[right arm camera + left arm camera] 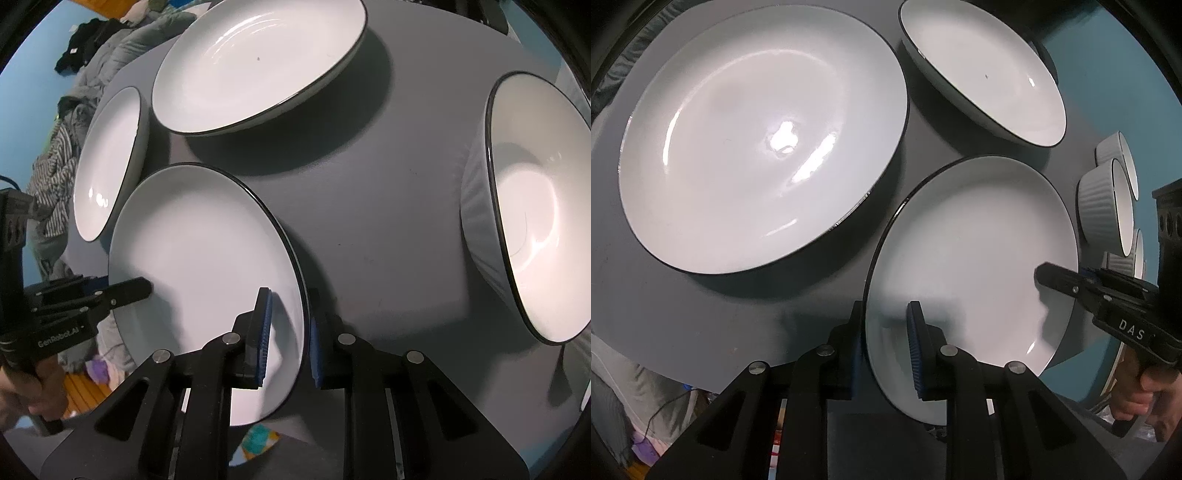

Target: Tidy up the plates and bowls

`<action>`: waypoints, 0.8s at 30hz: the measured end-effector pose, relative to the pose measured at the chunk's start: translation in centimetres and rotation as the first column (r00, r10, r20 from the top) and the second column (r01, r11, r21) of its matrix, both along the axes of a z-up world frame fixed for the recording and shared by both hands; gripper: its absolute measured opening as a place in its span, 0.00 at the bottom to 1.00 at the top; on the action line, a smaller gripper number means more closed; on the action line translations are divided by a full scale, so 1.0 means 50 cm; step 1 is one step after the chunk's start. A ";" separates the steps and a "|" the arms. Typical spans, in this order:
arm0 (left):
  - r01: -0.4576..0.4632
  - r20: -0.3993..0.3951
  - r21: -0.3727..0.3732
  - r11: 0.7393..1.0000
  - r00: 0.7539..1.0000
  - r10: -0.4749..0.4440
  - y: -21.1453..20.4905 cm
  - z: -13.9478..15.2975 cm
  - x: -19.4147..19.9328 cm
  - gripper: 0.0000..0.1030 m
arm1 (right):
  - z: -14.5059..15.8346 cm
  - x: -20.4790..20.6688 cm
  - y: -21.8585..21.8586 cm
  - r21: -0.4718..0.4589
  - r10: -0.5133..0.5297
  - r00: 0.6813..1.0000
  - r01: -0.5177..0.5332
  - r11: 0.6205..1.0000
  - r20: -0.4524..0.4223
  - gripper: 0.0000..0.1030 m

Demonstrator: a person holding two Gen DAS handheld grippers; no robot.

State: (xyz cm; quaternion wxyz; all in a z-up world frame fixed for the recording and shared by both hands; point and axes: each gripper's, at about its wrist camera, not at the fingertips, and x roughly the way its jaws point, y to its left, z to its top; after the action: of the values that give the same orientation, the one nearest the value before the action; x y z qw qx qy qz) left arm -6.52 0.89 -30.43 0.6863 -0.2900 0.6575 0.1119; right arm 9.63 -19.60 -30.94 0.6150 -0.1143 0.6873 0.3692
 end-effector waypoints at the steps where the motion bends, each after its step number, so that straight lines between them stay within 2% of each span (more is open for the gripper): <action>1: -0.002 0.003 0.005 1.000 1.000 0.002 0.000 0.005 0.001 0.20 | 0.000 -0.003 0.007 0.004 0.003 1.000 -0.003 1.000 -0.004 0.17; 12: 0.003 0.024 0.011 1.000 1.000 -0.003 -0.019 0.033 0.008 0.20 | 0.025 0.004 0.016 0.034 -0.025 1.000 0.025 0.999 -0.007 0.15; 24: 0.015 0.075 0.028 1.000 0.997 -0.017 0.033 0.077 0.098 0.20 | 0.073 0.055 0.035 0.056 -0.070 0.997 0.067 0.996 0.045 0.15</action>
State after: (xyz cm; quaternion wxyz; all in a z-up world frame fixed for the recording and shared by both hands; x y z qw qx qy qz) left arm -1.60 2.53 -26.56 0.7155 -0.2795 0.6317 0.1045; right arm 12.39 -17.85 -27.28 0.6460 -0.0823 0.6660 0.3638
